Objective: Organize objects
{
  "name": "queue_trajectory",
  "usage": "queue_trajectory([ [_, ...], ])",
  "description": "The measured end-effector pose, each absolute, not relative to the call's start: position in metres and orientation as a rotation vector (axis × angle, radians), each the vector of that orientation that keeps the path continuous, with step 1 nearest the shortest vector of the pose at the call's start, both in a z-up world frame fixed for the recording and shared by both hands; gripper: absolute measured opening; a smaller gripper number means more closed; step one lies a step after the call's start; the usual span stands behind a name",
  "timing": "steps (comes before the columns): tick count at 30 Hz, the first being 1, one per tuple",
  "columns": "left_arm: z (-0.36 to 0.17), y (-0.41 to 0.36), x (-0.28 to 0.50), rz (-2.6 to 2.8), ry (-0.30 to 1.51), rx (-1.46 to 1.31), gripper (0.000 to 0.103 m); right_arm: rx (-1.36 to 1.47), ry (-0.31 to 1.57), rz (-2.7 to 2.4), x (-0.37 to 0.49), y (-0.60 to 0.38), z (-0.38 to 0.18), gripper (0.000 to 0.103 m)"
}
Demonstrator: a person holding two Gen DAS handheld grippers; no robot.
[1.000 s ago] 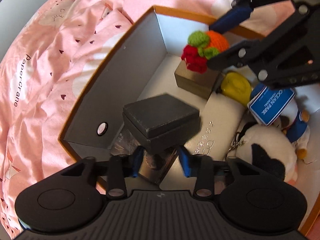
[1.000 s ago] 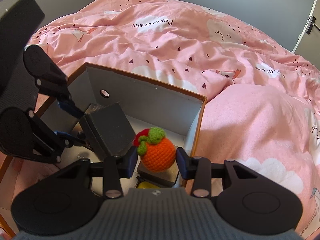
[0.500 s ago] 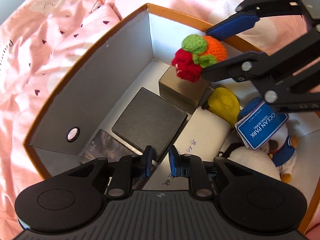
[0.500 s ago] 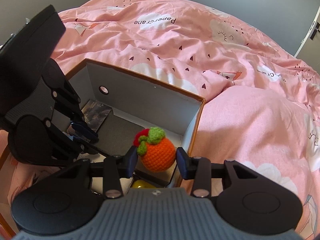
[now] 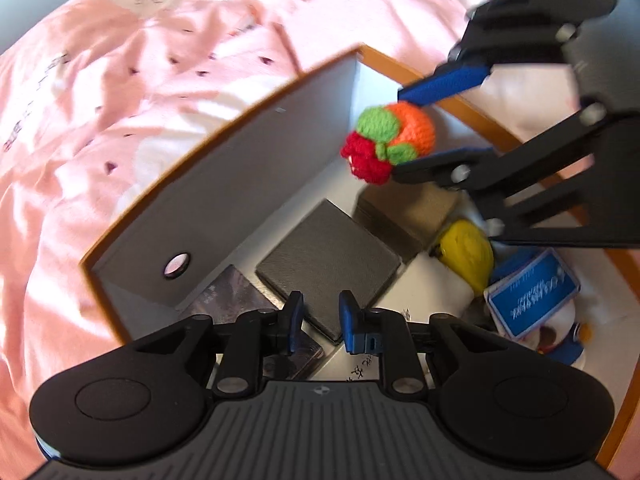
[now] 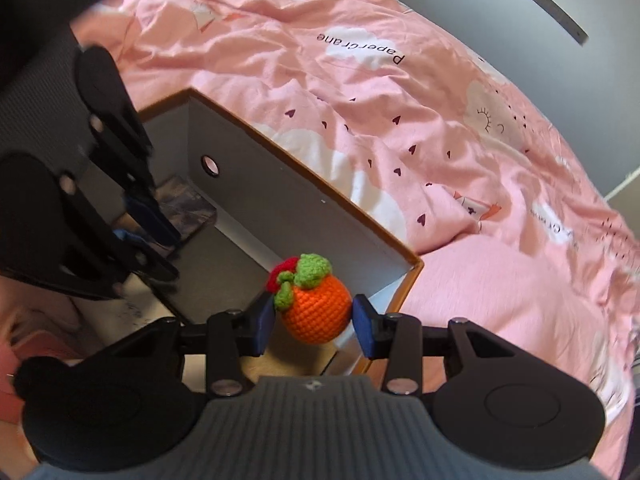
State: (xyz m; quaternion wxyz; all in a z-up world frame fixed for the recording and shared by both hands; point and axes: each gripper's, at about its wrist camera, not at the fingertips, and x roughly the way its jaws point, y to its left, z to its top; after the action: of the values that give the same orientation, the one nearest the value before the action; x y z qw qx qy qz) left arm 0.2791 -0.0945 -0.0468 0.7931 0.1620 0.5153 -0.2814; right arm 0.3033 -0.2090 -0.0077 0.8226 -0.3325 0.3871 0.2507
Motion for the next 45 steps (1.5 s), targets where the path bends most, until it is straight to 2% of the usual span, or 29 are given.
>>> queue_trajectory([
  [9,-0.035,-0.075,0.273,-0.493,1.03,0.196,0.037,-0.805,0.837,0.509,0.327,-0.198,-0.029,0.044],
  [16,-0.029,-0.072,0.268,-0.456,1.014,0.156,0.04,-0.819,0.832,0.497,0.322,-0.196,-0.027,0.044],
  [27,-0.002,-0.061,0.237,-0.389,0.958,0.104,0.048,-0.689,0.82,0.484,0.281,-0.203,0.012,0.045],
  [33,0.023,-0.056,0.205,-0.34,0.899,0.09,0.054,-0.574,0.804,0.501,0.238,-0.208,0.045,0.053],
  [36,0.037,-0.051,0.185,-0.319,0.866,0.086,0.058,-0.492,0.792,0.515,0.214,-0.213,0.059,0.062],
  [38,0.044,-0.049,0.171,-0.307,0.851,0.08,0.061,-0.435,0.784,0.525,0.197,-0.215,0.067,0.063],
  [42,0.054,-0.041,0.143,-0.286,0.818,0.054,0.071,-0.314,0.749,0.538,0.164,-0.217,0.077,0.071],
  [45,0.059,-0.034,0.121,-0.247,0.774,0.048,0.076,-0.233,0.7,0.542,0.139,-0.218,0.081,0.074],
])
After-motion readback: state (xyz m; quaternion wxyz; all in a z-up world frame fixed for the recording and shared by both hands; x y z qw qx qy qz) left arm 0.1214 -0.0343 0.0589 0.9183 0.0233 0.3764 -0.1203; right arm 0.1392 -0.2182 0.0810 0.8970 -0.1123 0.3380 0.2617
